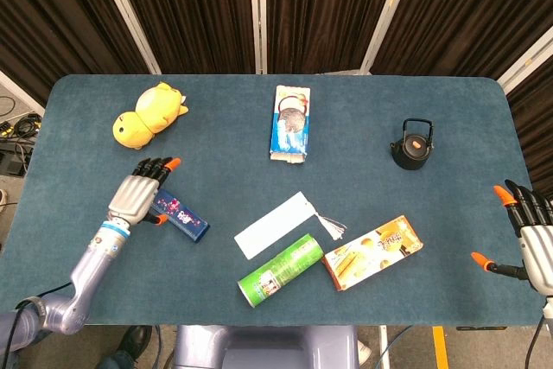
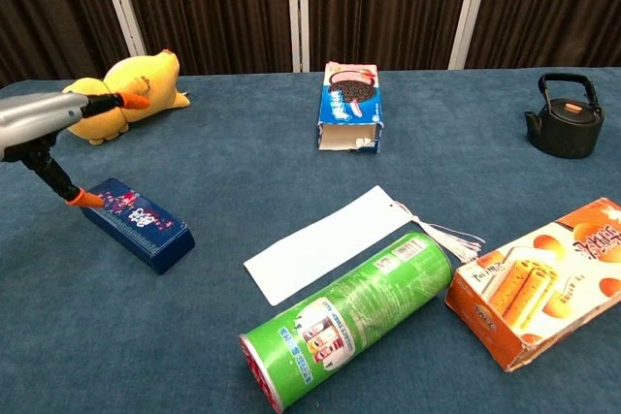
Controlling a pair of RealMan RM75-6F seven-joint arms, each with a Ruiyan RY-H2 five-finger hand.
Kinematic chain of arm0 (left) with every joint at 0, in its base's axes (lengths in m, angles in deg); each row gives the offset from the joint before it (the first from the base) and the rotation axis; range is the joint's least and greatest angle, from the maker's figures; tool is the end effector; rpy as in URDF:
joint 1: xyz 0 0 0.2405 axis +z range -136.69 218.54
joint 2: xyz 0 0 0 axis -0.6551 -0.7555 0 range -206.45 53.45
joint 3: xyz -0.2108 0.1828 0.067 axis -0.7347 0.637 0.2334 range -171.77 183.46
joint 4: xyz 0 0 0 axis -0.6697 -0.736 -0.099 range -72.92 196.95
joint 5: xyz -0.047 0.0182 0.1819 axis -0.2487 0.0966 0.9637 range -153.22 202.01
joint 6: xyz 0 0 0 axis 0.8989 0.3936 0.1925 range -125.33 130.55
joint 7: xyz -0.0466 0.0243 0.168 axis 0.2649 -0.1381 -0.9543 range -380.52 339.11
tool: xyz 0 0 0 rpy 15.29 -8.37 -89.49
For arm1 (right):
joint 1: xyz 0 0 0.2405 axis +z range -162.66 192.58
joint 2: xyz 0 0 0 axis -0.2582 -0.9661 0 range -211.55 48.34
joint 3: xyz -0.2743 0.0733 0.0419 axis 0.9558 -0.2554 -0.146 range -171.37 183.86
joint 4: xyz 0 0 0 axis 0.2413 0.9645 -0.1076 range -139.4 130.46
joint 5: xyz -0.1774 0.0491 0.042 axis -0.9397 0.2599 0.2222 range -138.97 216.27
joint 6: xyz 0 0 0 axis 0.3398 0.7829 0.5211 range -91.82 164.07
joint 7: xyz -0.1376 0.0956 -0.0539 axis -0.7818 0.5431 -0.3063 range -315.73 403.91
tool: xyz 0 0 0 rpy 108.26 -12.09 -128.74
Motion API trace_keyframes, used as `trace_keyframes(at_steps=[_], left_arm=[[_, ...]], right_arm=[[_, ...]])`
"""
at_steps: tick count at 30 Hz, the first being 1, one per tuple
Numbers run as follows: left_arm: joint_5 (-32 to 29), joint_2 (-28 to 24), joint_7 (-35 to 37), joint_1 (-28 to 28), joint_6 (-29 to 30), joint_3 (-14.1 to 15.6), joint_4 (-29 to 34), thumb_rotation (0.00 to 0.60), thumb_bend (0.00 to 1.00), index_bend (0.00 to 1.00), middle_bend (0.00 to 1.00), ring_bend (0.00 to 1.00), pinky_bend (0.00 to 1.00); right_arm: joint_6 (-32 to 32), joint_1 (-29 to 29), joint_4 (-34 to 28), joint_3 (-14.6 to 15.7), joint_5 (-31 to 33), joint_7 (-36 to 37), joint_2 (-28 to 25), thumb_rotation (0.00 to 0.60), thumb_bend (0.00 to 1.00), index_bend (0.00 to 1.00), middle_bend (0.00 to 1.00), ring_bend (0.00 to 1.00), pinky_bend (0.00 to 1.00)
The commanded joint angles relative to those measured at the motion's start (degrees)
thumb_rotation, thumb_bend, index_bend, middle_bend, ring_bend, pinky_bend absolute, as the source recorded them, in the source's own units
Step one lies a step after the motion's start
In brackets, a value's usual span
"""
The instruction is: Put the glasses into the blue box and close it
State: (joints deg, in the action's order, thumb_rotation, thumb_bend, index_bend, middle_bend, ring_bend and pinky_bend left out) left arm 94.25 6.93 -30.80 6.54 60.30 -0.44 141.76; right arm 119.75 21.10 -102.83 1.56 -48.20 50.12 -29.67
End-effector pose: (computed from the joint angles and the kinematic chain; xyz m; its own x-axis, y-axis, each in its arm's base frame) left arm -0.2466 0.3727 0.0342 0.4514 0.2498 0.8566 0.8834 -0.2603 -0.3896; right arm -0.3061 -0.2250 0.2531 0.3973 0.0170 0.9175 -0.9160 -0.0525 0.3976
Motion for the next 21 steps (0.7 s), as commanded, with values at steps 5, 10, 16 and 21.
trace_keyframes(at_steps=[5, 10, 16, 21], left_arm=[[-0.34, -8.08, -2.76, 5.68, 10.58, -1.79, 10.77, 0.600, 0.00, 0.00, 0.00, 0.00, 0.00], [2.72, -17.30, -5.70, 14.20, 22.33, 1.32, 22.94, 0.600, 0.00, 0.00, 0.00, 0.00, 0.00], [7.43, -21.58, -4.98, 20.47, 29.23, 4.94, 28.57, 0.600, 0.00, 0.00, 0.00, 0.00, 0.00], [11.34, -23.52, -3.03, 23.14, 31.83, 6.28, 29.10, 0.600, 0.00, 0.00, 0.00, 0.00, 0.00]], right_arm=[[0.90, -0.35, -0.17, 0.44, -1.40, 0.22, -0.21, 0.600, 0.00, 0.00, 0.00, 0.00, 0.00], [0.96, -0.35, 0.40, 0.47, -1.39, -0.34, 0.26, 0.600, 0.00, 0.00, 0.00, 0.00, 0.00], [1.28, -0.45, 0.72, 0.31, -0.99, -1.70, 0.98, 0.600, 0.00, 0.00, 0.00, 0.00, 0.00], [2.52, -0.91, 0.50, 0.37, -1.73, -1.72, 1.01, 0.600, 0.00, 0.00, 0.00, 0.00, 0.00]])
